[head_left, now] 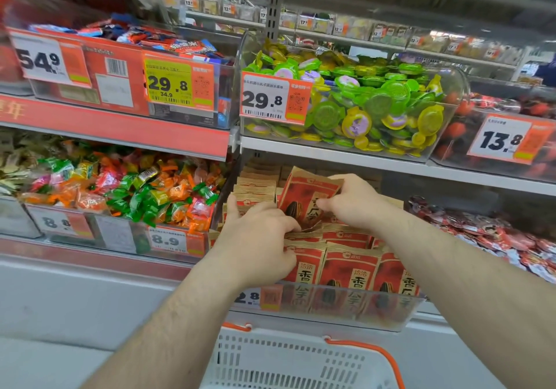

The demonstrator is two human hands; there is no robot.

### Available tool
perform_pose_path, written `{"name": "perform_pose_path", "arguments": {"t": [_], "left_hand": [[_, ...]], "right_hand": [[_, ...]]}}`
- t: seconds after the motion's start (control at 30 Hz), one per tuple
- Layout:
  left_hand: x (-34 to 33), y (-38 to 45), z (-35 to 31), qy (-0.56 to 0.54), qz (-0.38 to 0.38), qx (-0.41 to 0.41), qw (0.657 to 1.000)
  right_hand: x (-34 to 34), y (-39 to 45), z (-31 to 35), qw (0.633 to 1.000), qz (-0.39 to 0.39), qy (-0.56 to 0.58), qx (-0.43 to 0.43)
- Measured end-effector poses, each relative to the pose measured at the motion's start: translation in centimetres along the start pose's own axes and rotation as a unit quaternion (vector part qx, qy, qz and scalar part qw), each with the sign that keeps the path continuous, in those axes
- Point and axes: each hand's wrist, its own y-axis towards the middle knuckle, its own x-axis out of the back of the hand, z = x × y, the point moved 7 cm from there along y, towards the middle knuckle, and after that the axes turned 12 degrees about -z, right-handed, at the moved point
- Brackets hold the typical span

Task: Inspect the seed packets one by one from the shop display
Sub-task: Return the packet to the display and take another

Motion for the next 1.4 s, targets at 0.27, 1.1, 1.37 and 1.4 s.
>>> {"name": "perform_pose_path", "arguments": {"t": [0.27,1.1,1.37,1.4], "left_hand": [[-0.3,-0.1,0.7,-0.002,-0.012,0.000,1.000],[-0.2,-0.1,0.8,-0.032,-0.064,-0.015,0.997],[-0.1,-0.2,0.7,-0.032,-0.065,-0.012,0.997],[-0.1,-0.2,0.7,-0.029,-0.068,-0.010,0.997]], "right_hand": [[-0.8,1.5,2.0,0.989,-0.025,-0.124,0.074],[-6.2,4.0,3.8,0.893,0.079,-0.410,0.169],[-4.0,4.0,4.1,0.935,0.043,-0.310,0.168],[-3.4,3.6,4.7,0.945,0.032,-0.272,0.180]]}}
